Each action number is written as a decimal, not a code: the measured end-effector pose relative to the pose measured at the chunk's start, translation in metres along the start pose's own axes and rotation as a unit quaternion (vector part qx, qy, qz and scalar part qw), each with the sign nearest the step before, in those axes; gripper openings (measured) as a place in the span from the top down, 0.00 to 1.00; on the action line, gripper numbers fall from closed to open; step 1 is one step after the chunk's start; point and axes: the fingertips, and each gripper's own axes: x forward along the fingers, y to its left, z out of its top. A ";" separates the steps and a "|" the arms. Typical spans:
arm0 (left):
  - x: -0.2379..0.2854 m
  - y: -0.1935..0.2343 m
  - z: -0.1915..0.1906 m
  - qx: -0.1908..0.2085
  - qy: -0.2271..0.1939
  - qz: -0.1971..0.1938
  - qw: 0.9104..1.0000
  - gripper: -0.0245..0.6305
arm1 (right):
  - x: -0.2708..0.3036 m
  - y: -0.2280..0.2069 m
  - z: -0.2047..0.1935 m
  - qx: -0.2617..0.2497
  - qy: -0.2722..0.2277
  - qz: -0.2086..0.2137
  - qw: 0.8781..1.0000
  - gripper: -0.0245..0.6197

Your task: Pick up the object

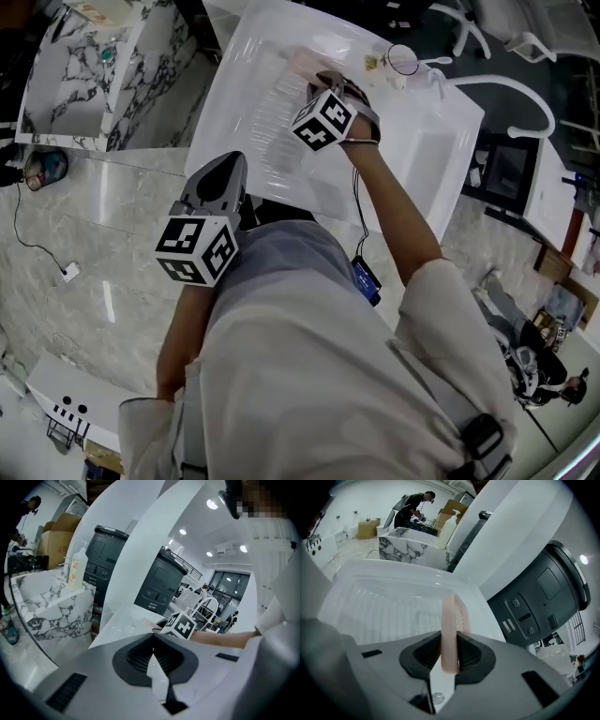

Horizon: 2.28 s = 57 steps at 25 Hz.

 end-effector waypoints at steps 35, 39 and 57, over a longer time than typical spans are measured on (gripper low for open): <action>0.009 -0.017 -0.012 -0.011 -0.002 -0.002 1.000 0.95 | -0.054 0.035 -0.031 0.092 -0.026 0.064 0.993 0.83; 0.010 -0.017 -0.013 -0.018 -0.002 -0.004 1.000 0.95 | -0.058 0.037 -0.034 0.108 -0.030 0.072 0.991 0.83; 0.011 -0.019 -0.024 -0.020 0.008 -0.001 1.000 0.96 | -0.089 0.055 -0.045 0.161 -0.047 0.100 0.981 0.83</action>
